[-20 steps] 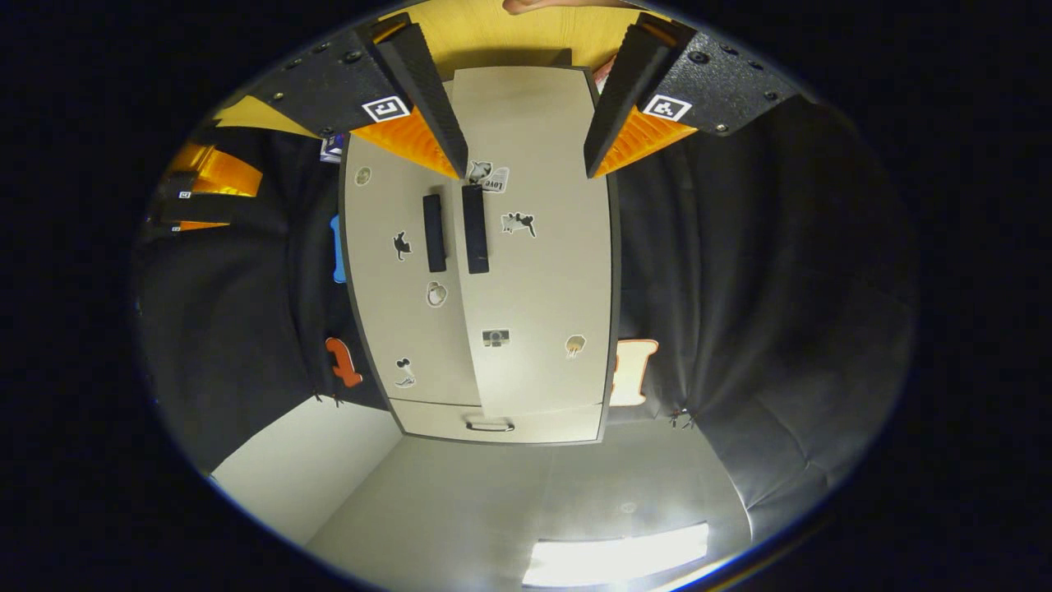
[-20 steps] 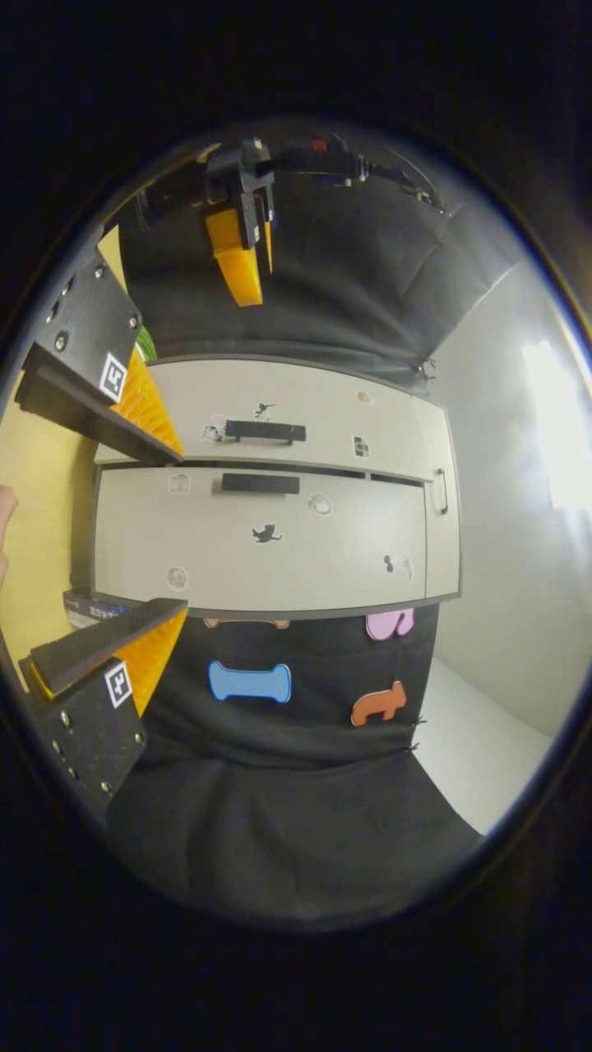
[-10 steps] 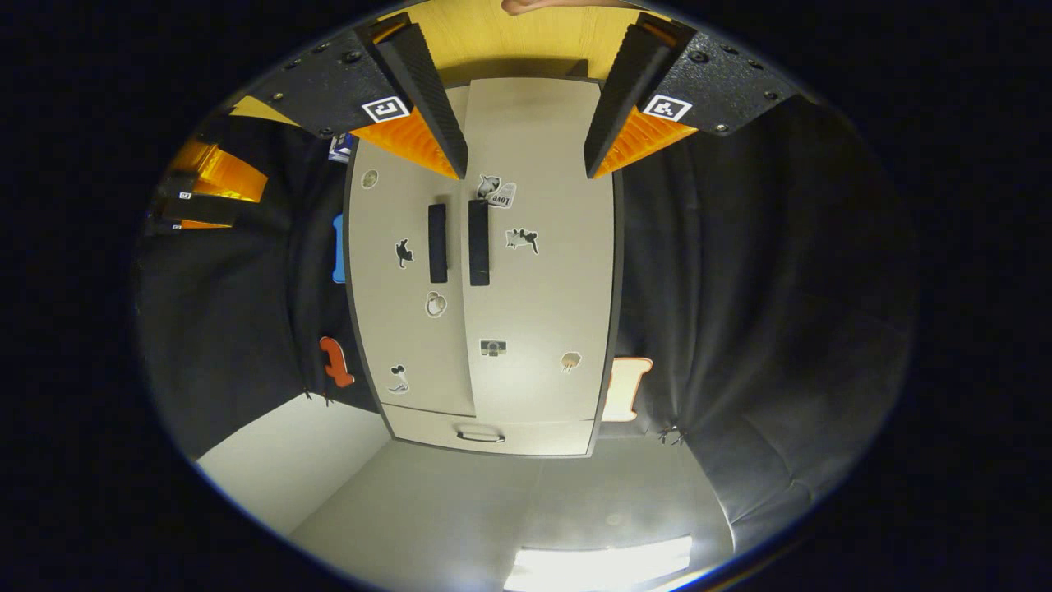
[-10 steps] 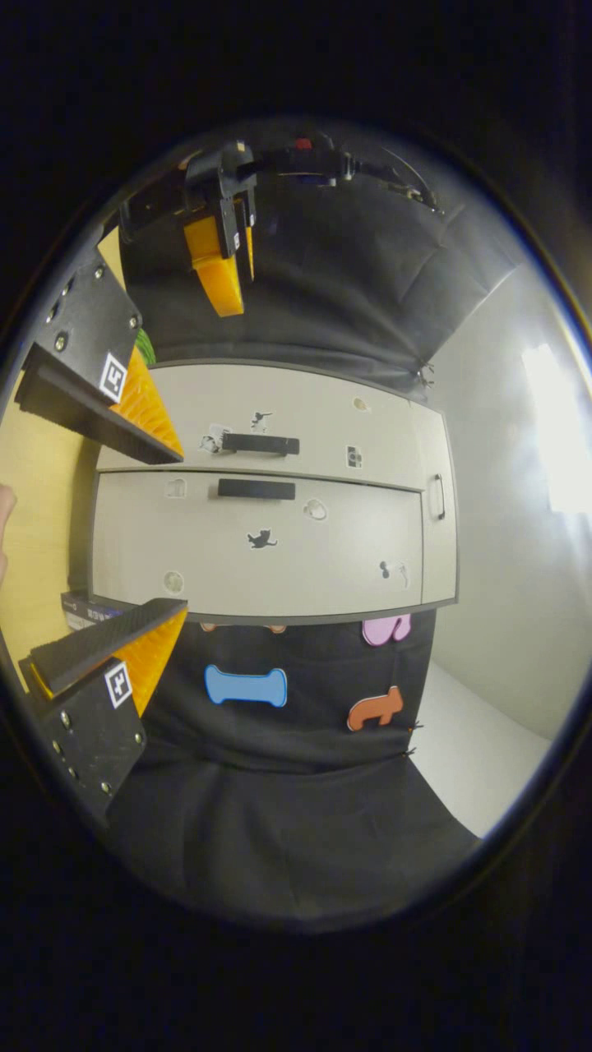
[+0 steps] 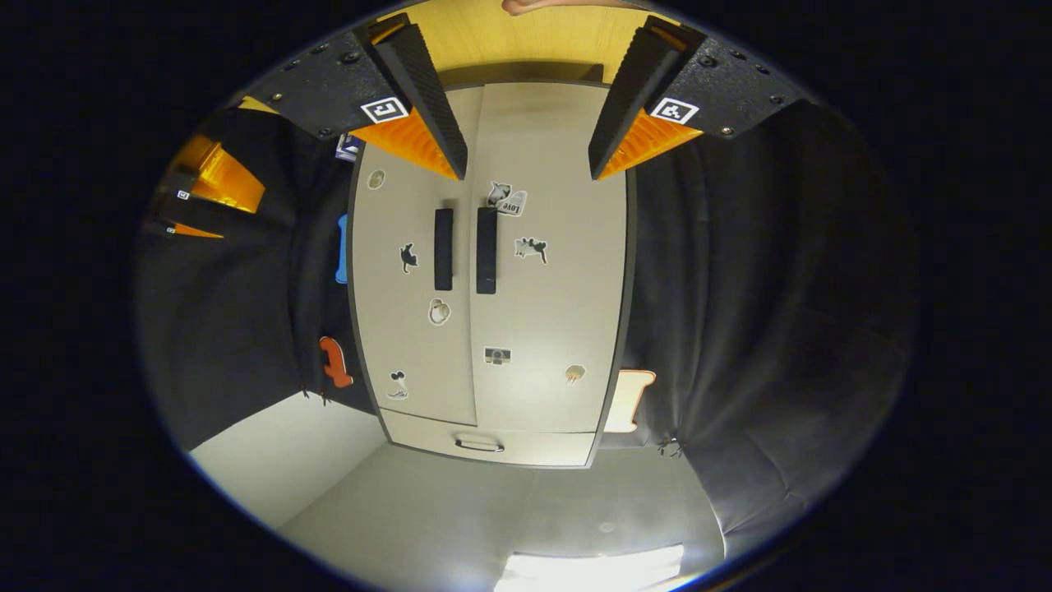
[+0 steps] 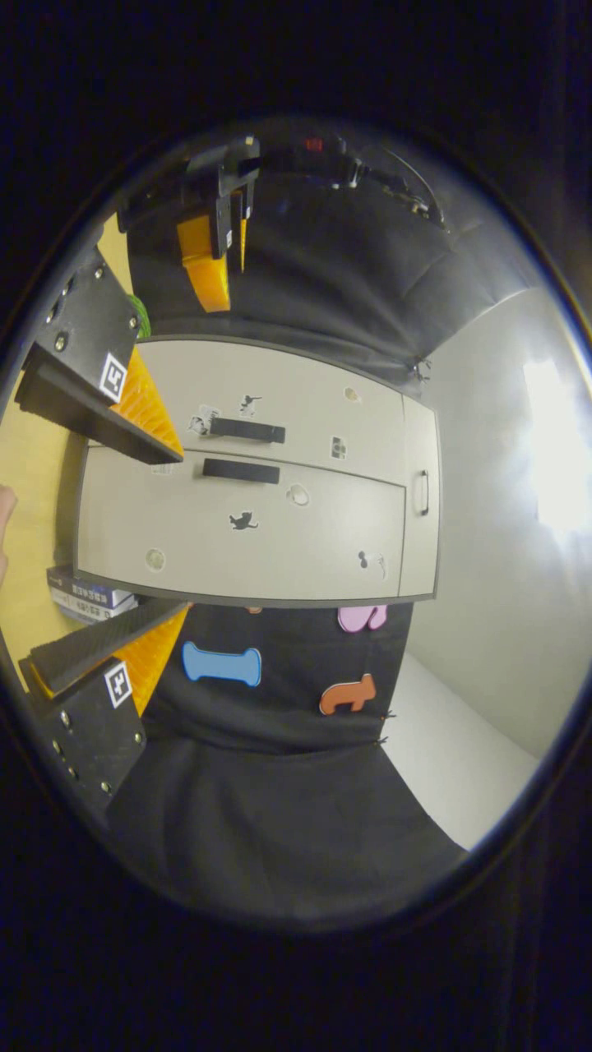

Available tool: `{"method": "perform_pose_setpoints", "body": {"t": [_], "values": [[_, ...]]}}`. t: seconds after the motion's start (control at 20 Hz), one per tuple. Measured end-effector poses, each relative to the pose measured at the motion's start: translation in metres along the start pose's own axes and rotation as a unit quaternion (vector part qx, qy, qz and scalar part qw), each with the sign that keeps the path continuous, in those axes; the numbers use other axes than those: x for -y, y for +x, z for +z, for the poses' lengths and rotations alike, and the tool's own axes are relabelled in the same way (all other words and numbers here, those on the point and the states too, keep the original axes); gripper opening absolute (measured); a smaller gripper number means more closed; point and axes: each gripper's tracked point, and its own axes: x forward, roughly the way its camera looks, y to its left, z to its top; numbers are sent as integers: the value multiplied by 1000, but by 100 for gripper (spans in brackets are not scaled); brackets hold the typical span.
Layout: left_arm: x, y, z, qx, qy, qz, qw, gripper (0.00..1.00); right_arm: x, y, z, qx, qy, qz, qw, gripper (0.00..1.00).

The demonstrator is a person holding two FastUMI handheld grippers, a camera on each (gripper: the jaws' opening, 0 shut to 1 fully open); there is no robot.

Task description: Grab one shoe with the right hand and put it into the shoe cabinet, grab the other shoe with the left hand and put it into the shoe cabinet; then close the right door with the right hand and the left door with the left hand.

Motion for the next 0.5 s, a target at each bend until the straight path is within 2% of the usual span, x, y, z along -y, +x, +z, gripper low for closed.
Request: {"method": "perform_pose_setpoints", "body": {"t": [0.1, 0.15, 0.2, 0.5], "values": [[8, 2, -2, 3, -6, -7, 1000, 92, 0, 2, 1, 6, 2, 6, 1000, 94], [14, 4, -3, 5, -5, -11, 1000, 92, 0, 2, 0, 8, 4, 9, 1000, 99], [17, 6, -5, 6, -7, -12, 1000, 93, 1, 2, 0, 11, 7, 11, 1000, 99], [36, 23, -18, 5, -31, 9, 999, 94, 18, 16, -14, 5, 26, 23, 999, 98]]}}
